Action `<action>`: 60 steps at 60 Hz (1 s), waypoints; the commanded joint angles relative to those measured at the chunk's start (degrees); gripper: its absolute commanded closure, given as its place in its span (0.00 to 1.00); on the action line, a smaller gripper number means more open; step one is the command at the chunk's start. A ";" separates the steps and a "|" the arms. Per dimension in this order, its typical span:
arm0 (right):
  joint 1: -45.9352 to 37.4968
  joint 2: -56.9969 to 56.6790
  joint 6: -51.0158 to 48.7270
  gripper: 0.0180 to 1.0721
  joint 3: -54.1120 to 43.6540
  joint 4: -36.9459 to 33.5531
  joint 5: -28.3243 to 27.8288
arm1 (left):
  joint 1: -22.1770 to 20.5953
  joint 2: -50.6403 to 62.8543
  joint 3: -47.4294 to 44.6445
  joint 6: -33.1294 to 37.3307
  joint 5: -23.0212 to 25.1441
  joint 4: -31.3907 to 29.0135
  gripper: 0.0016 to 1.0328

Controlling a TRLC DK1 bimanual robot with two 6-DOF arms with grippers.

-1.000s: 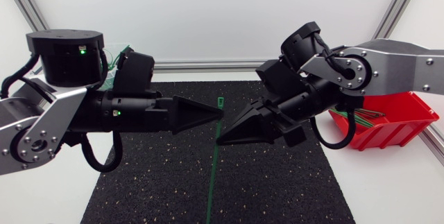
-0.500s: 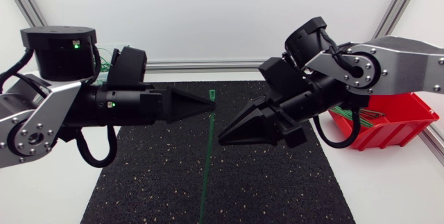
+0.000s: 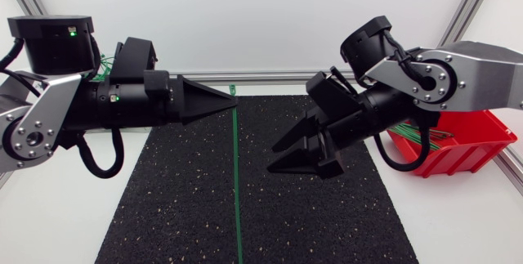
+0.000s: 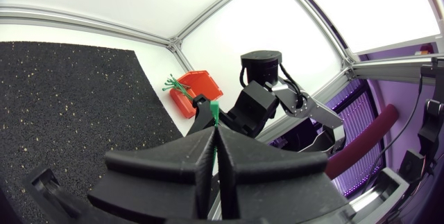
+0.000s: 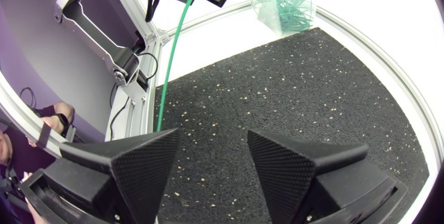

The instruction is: Take a green cable tie from the red box, thread the tail through the head to close it, then place it in the transparent bin on the left.

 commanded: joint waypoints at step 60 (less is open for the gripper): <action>20.28 -4.55 -43.67 0.04 -9.24 34.75 53.70 | 13.94 19.76 13.35 -1.70 21.69 -2.04 0.96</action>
